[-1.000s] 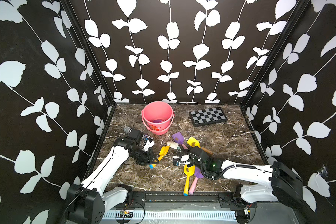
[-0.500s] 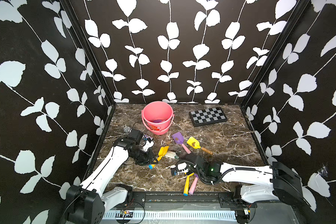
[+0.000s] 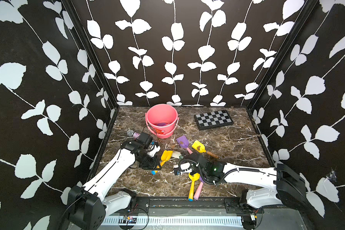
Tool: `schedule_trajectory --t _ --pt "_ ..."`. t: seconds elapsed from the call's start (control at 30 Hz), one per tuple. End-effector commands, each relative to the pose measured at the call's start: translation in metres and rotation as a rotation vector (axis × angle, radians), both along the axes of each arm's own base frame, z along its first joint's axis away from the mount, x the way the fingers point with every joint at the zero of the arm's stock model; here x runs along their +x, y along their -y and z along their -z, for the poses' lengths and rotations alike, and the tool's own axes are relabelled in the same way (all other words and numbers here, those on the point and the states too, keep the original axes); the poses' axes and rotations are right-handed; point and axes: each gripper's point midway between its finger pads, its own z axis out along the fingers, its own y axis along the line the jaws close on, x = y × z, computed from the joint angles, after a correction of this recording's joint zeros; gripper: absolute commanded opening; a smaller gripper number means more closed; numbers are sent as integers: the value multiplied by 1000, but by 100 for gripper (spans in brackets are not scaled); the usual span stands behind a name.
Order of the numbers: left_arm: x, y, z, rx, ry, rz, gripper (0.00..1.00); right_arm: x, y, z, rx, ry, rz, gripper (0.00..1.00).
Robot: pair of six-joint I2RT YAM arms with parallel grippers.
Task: Brush the soil off the hand trowel and place it into the bucket
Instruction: Brush off the soil from the hand trowel, then place the hand trowel in the bucket.
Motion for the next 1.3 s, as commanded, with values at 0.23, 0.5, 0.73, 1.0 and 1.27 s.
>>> schedule_trajectory --t 0.23,0.5,0.73,1.0,1.27 --pt "3 11 -19 -79 24 8 0 -20 6 1 77 -41 13 0" --pt "-2 36 -33 -326 -87 -45 0 -44 -20 -23 210 -21 -96 0" --pt "-14 37 -27 -352 -154 -37 0 -24 -24 -38 227 103 -74 0" --pt "-16 29 -19 -286 -147 -24 0 15 5 -42 239 163 62 0" --pt "0 19 -34 -206 -21 -20 0 21 36 -29 243 119 206 0"
